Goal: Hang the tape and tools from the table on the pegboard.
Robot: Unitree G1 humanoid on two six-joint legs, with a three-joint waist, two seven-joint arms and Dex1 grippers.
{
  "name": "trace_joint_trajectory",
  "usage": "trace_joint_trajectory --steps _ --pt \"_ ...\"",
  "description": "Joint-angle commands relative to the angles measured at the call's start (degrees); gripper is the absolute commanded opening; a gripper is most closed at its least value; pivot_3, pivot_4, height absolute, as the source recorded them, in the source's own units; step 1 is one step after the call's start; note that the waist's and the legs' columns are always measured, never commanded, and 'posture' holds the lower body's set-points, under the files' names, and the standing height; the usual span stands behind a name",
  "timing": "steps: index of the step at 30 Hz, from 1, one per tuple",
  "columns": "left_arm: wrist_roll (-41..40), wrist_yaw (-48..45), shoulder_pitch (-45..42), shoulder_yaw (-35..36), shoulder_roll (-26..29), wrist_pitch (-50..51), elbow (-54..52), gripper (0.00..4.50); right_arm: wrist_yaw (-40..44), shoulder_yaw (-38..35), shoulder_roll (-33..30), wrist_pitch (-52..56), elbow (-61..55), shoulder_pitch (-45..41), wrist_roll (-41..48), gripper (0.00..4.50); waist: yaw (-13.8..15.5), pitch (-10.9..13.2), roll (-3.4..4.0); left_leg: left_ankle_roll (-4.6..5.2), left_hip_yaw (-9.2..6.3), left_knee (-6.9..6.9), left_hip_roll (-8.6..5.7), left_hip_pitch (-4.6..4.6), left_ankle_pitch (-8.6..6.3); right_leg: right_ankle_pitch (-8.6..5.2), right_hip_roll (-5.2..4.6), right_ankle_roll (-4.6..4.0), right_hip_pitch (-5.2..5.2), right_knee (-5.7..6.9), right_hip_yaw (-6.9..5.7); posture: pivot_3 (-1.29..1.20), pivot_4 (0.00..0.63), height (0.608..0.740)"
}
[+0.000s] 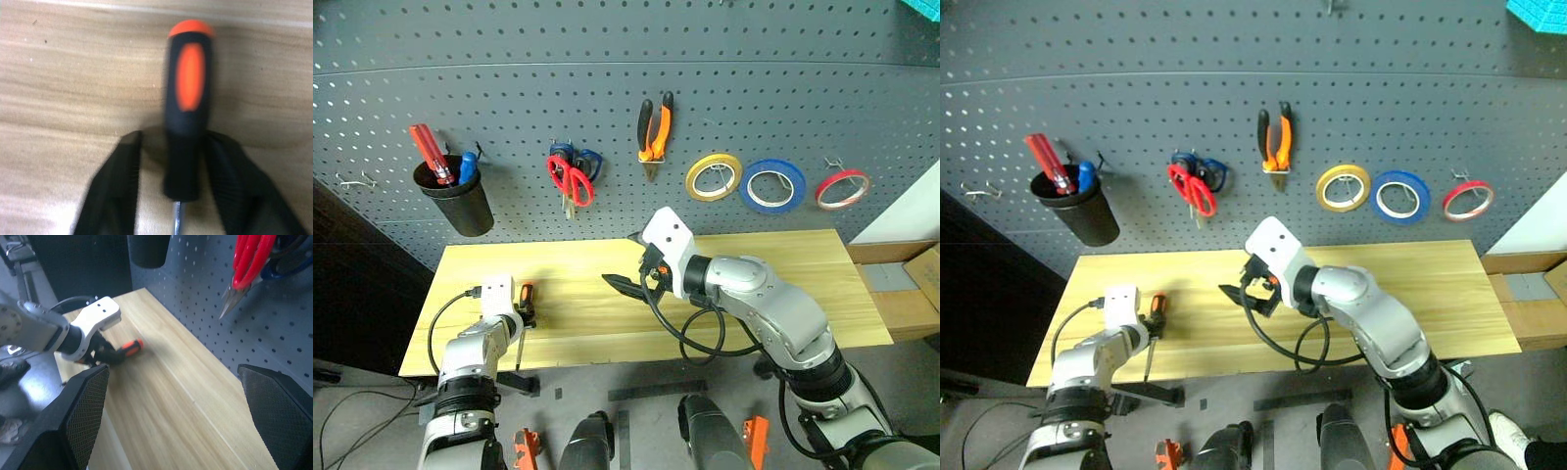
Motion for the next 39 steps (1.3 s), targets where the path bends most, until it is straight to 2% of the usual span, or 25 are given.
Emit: trace_joint_trajectory --steps 1,6,13,16,20,24,28,33,39 --pt "0.58 -0.64 1.55 -0.5 0.51 -2.92 -1.03 0.69 2.18 0.21 -1.4 -1.38 -2.21 -0.38 0.58 4.5 0.0 -0.04 -0.01 0.0 0.0 -0.01 0.0 0.0 0.0 0.0 0.0 0.0 0.0 0.0 0.0 -0.21 0.226 0.74" --pt "1.87 0.27 9.48 -0.74 -0.95 -13.21 -15.63 0.66 4.93 1.71 -4.05 -7.33 -2.89 0.84 -0.72 4.5 -0.06 -0.17 -0.14 -0.04 0.02 -0.03 -0.02 -0.05 -0.02 0.07 -0.07 -0.11 -0.05 -0.05 0.01 -0.21 0.181 0.74" --pt "5.14 3.73 21.24 -1.34 -4.84 -25.34 -39.89 0.66 6.96 -0.86 -2.98 -13.3 -1.11 0.0 0.99 4.5 0.23 -0.92 -0.46 -0.11 0.02 -0.07 -0.05 -0.14 -0.06 0.19 -0.14 -0.29 -0.11 -0.11 -0.01 -0.17 0.122 0.74" --pt "7.2 4.68 21.57 -2.39 -4.94 -27.63 -45.34 0.66 7.75 -3.67 -1.47 -12.34 0.43 -2.04 3.8 4.5 0.56 -1.75 -0.47 -0.11 0.04 -0.05 -0.06 -0.14 -0.06 0.19 -0.13 -0.3 -0.09 -0.12 -0.01 -0.15 0.104 0.74" --pt "6.87 5.51 13.91 -0.61 -3.24 -28.48 -48.51 0.66 6.99 -6.72 0.31 -12.84 4.09 -5.51 4.62 4.5 1.38 -2.68 -0.54 -0.13 0.01 0.04 -0.05 -0.1 0.02 0.23 -0.04 -0.24 -0.01 -0.08 -0.03 -0.13 0.083 0.74" --pt "1.8 5.18 0.42 3.82 0.18 -25.23 -46.0 0.66 5.97 -8.01 1.22 -13.73 7.0 -7.24 3.82 4.5 1.71 -3.65 -0.74 -0.25 -0.05 0.06 -0.01 -0.03 0.17 0.26 0.04 -0.17 0.08 -0.05 -0.09 -0.13 0.071 0.74" --pt "0.21 4.03 -12.18 7.53 6.32 -26.54 -35.97 0.66 4.57 -8.51 2.05 -15.01 8.78 -8.0 2.81 4.5 1.41 -4.19 -0.73 -0.27 -0.04 0.05 0.02 0.01 0.21 0.3 0.1 -0.06 0.1 -0.1 -0.06 -0.13 0.064 0.74" --pt "0.76 0.96 -20.35 6.96 9.91 -34.89 -20.72 0.66 3.25 -8.54 3.51 -16.14 10.07 -8.82 2.03 4.5 0.88 -4.79 -0.65 -0.28 -0.04 0.0 0.03 0.03 0.22 0.42 0.12 -0.26 0.05 -0.04 -0.03 -0.14 0.063 0.74" --pt "2.3 0.57 -24.4 5.74 9.46 -44.5 -4.87 0.66 2.86 -8.12 4.21 -16.52 10.18 -9.11 1.34 4.5 0.24 -4.85 -0.68 -0.3 -0.08 0.02 0.01 0.01 0.23 0.48 0.12 -0.31 0.06 -0.03 -0.03 -0.15 0.062 0.74"
